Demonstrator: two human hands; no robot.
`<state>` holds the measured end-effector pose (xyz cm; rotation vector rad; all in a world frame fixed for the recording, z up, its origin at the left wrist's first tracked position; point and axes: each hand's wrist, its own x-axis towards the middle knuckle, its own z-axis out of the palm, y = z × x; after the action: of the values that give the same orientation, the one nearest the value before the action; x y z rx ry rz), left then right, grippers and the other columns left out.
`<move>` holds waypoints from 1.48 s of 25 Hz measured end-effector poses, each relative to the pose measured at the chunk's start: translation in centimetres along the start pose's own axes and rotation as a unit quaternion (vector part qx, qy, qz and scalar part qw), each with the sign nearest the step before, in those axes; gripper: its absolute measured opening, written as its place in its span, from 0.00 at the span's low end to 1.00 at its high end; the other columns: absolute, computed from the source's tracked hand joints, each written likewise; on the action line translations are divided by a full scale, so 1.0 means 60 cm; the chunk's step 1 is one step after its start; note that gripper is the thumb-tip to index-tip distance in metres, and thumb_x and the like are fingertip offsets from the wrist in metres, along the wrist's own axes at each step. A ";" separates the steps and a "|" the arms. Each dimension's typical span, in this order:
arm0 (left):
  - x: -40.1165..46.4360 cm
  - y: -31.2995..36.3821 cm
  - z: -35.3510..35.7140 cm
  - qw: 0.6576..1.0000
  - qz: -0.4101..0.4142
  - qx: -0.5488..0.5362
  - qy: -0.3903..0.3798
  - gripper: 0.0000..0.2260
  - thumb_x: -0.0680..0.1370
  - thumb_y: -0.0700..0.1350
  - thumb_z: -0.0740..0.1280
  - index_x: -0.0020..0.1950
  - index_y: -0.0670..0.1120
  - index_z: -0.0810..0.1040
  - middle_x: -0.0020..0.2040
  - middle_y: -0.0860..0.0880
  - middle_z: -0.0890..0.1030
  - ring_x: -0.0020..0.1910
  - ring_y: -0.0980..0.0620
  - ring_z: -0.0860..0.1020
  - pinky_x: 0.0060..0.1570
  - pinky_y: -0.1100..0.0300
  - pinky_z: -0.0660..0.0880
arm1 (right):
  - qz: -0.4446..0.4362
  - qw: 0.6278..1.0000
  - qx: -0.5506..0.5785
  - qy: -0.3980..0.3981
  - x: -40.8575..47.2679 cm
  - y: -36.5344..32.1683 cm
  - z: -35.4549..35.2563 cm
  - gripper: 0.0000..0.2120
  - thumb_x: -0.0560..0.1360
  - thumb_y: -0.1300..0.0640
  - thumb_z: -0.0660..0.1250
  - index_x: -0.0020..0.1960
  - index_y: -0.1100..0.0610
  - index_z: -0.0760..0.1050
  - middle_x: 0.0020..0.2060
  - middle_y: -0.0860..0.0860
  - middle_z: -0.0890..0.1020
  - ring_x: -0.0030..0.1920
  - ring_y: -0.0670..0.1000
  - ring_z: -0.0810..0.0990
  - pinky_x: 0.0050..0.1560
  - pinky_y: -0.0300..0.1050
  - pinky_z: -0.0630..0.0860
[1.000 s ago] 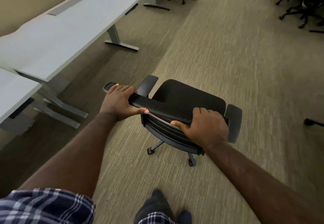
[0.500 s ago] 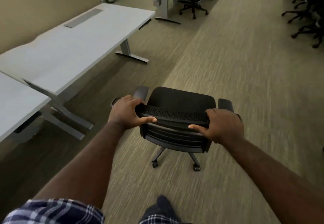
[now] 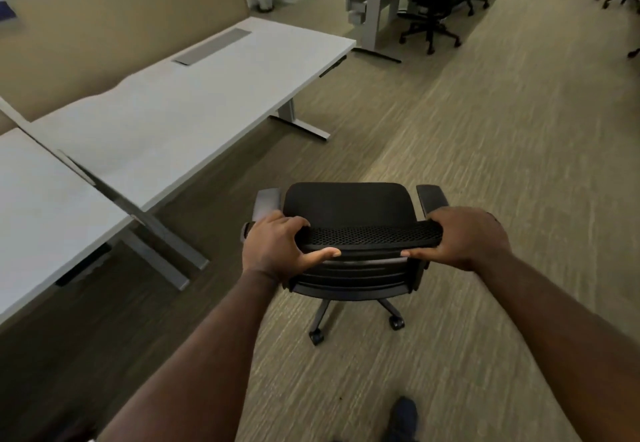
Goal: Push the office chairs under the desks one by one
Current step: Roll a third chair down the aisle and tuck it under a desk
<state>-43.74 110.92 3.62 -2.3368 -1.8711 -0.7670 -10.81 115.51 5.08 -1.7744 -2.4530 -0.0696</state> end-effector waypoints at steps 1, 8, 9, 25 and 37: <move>0.011 -0.010 0.002 1.000 -0.008 0.005 0.008 0.33 0.66 0.77 0.60 0.46 0.49 0.83 0.36 0.51 0.80 0.36 0.50 0.77 0.37 0.57 0.73 | -0.008 1.000 0.002 -0.003 0.031 0.000 0.002 0.45 0.53 0.11 0.49 0.44 0.48 0.78 0.34 0.44 0.78 0.35 0.50 0.77 0.37 0.45 0.71; 0.094 -0.067 0.025 0.994 -0.071 0.068 0.049 0.32 0.67 0.77 0.61 0.45 0.50 0.83 0.35 0.51 0.81 0.35 0.51 0.77 0.34 0.58 0.74 | -0.070 0.996 0.041 -0.020 0.228 0.007 0.024 0.44 0.50 0.11 0.52 0.42 0.45 0.78 0.31 0.43 0.76 0.33 0.49 0.77 0.36 0.45 0.74; 0.106 -0.073 0.029 0.992 -0.081 0.079 0.057 0.31 0.67 0.76 0.61 0.45 0.50 0.83 0.35 0.51 0.81 0.35 0.51 0.78 0.33 0.59 0.73 | -0.081 0.996 0.046 -0.019 0.256 0.008 0.028 0.43 0.50 0.11 0.52 0.41 0.45 0.77 0.30 0.43 0.75 0.33 0.49 0.76 0.36 0.44 0.72; 0.251 -0.147 0.079 0.953 -0.227 0.183 0.082 0.33 0.72 0.76 0.52 0.49 0.50 0.82 0.41 0.51 0.83 0.39 0.48 0.80 0.38 0.57 0.74 | -0.264 0.962 0.058 -0.025 0.621 -0.017 0.070 0.43 0.51 0.11 0.52 0.41 0.47 0.76 0.34 0.44 0.78 0.37 0.50 0.78 0.37 0.46 0.77; 0.366 -0.249 0.119 0.924 -0.299 0.223 0.078 0.33 0.72 0.77 0.52 0.42 0.49 0.79 0.36 0.50 0.80 0.35 0.48 0.77 0.39 0.55 0.72 | -0.323 0.942 0.073 -0.056 0.845 -0.071 0.101 0.44 0.50 0.13 0.56 0.45 0.47 0.80 0.37 0.44 0.81 0.40 0.49 0.80 0.41 0.47 0.79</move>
<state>-51.97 137.11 2.35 -1.4031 -2.3907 -0.4572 -30.89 162.63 5.21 -0.8765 -2.9215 0.1578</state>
